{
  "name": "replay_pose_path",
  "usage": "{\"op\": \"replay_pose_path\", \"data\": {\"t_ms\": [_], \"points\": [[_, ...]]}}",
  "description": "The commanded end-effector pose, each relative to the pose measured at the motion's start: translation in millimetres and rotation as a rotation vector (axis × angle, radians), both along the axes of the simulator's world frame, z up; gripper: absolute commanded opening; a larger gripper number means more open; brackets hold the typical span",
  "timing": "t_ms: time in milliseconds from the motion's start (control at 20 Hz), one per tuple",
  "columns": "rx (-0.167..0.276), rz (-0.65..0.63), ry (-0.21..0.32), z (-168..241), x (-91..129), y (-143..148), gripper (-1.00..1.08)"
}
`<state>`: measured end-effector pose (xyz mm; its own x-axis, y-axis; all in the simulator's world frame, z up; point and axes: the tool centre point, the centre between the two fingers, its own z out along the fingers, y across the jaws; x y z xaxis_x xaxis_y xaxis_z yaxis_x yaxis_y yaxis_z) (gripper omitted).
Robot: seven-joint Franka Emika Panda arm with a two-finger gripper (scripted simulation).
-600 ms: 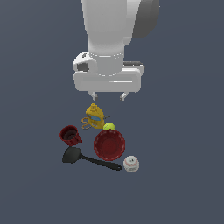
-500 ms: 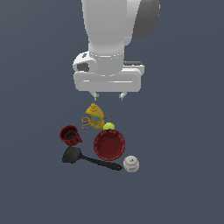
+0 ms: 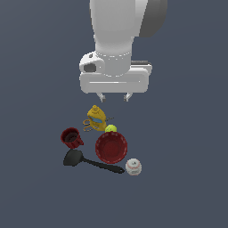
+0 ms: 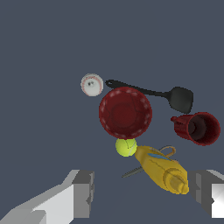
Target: Pick up a designated object from a clutter of objects.
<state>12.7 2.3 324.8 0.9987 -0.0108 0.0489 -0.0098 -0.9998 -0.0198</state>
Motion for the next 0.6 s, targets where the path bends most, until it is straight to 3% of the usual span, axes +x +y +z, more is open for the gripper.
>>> {"op": "replay_pose_path", "data": {"t_ms": [0, 550], "points": [[0.002, -0.006, 0.002, -3.8, 1.7, -3.1, 0.68], [0.030, -0.099, 0.020, -62.1, 24.6, -51.4, 0.68]]}}
